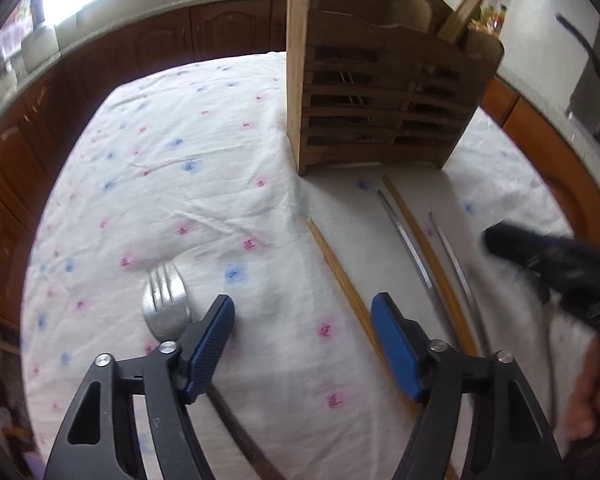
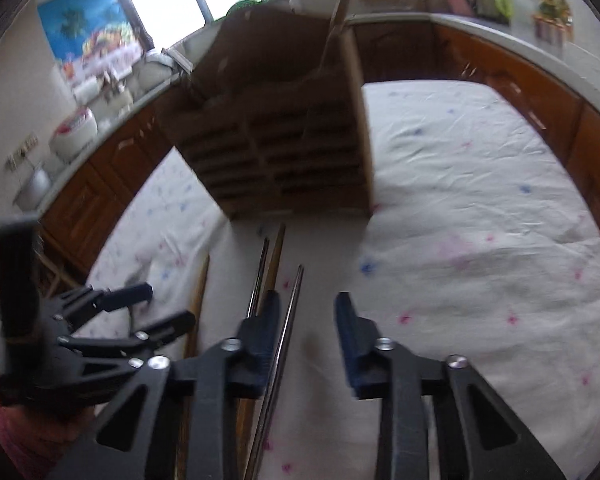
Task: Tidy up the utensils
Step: 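Grasp a wooden chopstick with the left tool while the right tool grasps a metal chopstick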
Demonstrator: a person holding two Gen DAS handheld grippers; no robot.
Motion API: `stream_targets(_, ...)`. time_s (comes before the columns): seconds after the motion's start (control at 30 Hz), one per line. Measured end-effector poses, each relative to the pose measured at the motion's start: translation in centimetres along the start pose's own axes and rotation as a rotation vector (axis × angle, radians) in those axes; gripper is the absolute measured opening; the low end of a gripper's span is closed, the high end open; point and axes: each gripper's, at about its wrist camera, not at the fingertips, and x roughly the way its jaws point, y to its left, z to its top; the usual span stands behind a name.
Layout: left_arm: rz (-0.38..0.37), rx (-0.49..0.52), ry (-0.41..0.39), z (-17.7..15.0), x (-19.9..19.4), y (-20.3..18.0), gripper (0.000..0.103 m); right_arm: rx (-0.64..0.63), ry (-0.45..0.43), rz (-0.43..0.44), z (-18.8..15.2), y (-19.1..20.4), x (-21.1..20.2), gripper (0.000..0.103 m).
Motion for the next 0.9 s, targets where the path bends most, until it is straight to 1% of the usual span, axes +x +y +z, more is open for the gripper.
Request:
stream_targets(0.07,-0.014,-0.01,0.0,0.4,0.1,0.3,0.062,-0.011,0.021,-0.006,0.1,0.3,1.0,0.02)
stream_targets(0.2,-0.015,-0.01,0.009,1.1,0.5,0.2,0.059,-0.021,0.05,-0.011,0.3,0.5,2.3,0.016)
stream_targets(0.23,-0.016,-0.011,0.013,1.2,0.7,0.1,0.056,-0.03,0.06,-0.017,0.4,0.7,2.6,0.015)
stream_targets(0.27,-0.015,-0.01,0.019,1.3,1.0,0.1,0.054,-0.035,0.066,-0.018,0.4,0.7,2.9,0.014)
stream_targets(0.33,0.003,0.007,0.014,1.6,1.3,-0.2,0.052,-0.054,0.065,-0.029,0.6,0.9,3.0,0.014)
stream_targets(0.4,0.025,0.038,0.013,1.8,1.6,-0.8,0.041,-0.076,0.072,-0.042,0.9,1.0,3.2,0.008)
stream_targets(0.43,0.023,0.049,0.015,1.8,1.7,-1.0,0.034,-0.092,0.076,-0.048,0.9,0.9,3.2,0.005)
stream_targets(0.47,0.011,0.059,0.021,1.8,1.7,-1.1,0.032,-0.107,0.082,-0.046,0.8,0.8,3.0,0.005)
stream_targets(0.57,0.014,0.073,0.041,2.0,1.9,-1.4,0.033,-0.109,0.098,-0.043,0.9,0.4,2.8,0.005)
stream_targets(0.63,0.025,0.086,0.048,2.4,2.4,-1.9,0.033,-0.115,0.105,-0.044,1.1,0.4,3.0,0.006)
stream_targets(0.7,0.049,0.122,0.047,2.7,2.7,-2.7,0.033,-0.119,0.102,-0.044,1.3,0.5,3.3,0.006)
stream_targets(0.77,0.055,0.147,0.037,2.8,2.8,-3.2,0.024,-0.126,0.096,-0.039,1.3,0.6,3.3,0.006)
stream_targets(0.8,0.052,0.154,0.033,2.8,2.8,-3.3,0.021,-0.127,0.094,-0.032,1.4,0.5,3.3,0.006)
stream_targets(0.83,0.05,0.158,0.029,2.7,2.8,-3.4,0.014,-0.127,0.092,-0.023,1.3,0.3,3.2,0.006)
stream_targets(0.9,0.044,0.152,0.021,2.7,2.8,-3.4,0.013,-0.118,0.091,-0.009,1.2,0.1,3.1,0.005)
